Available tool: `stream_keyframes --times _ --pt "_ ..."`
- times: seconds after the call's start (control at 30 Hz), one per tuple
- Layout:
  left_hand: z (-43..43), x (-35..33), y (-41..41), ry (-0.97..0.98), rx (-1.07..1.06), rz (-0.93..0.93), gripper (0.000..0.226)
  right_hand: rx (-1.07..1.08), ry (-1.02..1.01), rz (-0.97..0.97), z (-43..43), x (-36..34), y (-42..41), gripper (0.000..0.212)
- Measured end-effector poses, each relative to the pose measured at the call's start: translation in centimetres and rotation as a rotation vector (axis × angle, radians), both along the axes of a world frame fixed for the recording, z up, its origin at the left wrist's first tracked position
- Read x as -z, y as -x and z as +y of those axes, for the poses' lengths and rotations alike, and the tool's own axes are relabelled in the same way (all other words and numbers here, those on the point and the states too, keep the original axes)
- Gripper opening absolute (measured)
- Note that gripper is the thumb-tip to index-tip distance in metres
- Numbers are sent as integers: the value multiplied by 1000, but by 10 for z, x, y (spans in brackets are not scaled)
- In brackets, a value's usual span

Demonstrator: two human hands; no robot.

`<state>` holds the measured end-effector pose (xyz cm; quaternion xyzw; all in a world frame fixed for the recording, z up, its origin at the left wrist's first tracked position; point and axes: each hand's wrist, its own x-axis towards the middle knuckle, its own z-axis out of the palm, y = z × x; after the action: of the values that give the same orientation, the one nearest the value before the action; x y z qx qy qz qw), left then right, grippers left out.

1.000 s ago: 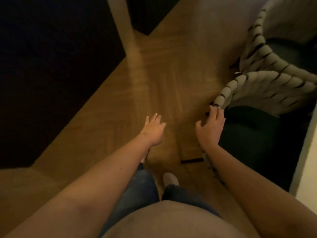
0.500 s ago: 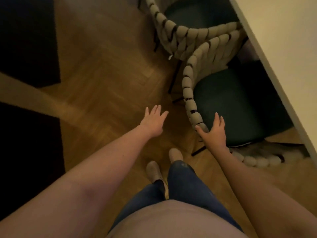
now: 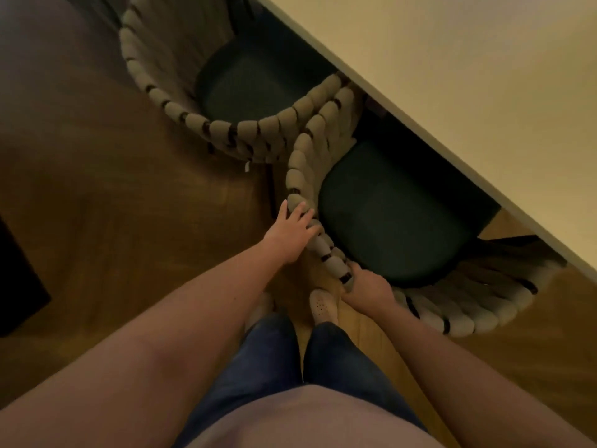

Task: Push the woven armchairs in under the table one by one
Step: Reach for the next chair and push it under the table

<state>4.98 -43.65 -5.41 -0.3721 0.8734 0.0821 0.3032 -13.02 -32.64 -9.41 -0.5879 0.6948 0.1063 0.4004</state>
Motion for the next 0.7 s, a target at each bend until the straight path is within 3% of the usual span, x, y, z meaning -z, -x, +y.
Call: stream_keyframes --times 0.13,0.37,0.7 --pt "-36 6 5 0 289 -80 69 167 30 140 7 7 -15 44" --pt "-78 26 -2 -39 580 36 63 286 -21 337 9 2 -34 21" --pt "-63 37 -10 -99 606 71 57 330 27 359 32 -2 -52 22"
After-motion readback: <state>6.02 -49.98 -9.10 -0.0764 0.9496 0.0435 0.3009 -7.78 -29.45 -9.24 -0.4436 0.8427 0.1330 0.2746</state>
